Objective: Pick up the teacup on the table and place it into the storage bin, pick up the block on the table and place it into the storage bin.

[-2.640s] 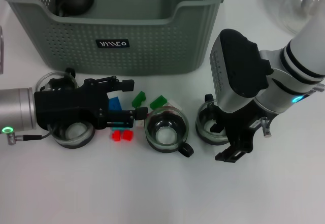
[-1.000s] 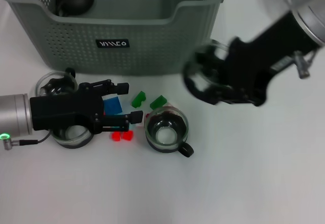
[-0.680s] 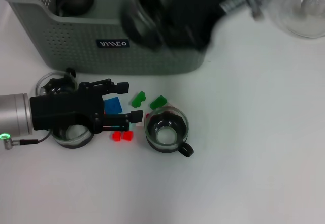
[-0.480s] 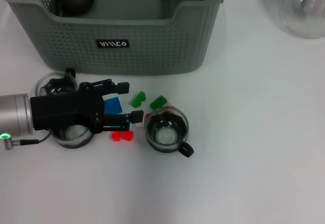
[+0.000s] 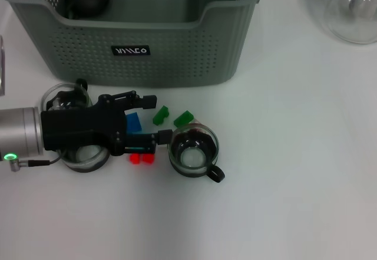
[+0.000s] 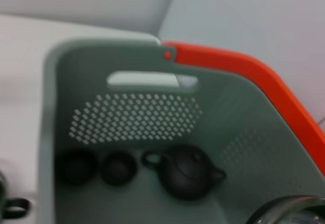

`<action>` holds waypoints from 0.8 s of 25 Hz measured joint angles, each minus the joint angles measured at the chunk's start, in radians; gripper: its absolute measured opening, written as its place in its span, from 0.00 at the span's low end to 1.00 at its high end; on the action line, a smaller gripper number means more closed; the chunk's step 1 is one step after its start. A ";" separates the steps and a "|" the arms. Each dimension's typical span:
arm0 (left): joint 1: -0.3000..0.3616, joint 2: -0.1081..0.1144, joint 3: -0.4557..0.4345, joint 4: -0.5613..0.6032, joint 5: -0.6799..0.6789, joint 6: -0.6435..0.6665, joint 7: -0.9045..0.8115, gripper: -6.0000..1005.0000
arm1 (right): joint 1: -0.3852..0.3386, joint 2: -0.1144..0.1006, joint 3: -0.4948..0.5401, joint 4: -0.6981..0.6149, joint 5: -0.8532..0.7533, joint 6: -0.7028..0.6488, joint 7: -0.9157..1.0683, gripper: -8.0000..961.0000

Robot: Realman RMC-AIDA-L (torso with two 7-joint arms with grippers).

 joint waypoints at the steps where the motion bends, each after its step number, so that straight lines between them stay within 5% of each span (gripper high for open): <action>1: 0.000 0.000 0.004 0.000 0.000 0.000 0.003 0.88 | 0.001 0.003 -0.029 0.021 -0.004 0.043 0.001 0.09; 8: 0.000 -0.007 0.002 0.000 0.000 0.015 0.009 0.88 | 0.003 0.012 -0.217 0.156 0.003 0.318 0.009 0.09; 20: -0.004 -0.008 0.001 -0.003 0.000 0.016 0.010 0.88 | -0.016 0.012 -0.255 0.193 0.003 0.377 0.009 0.10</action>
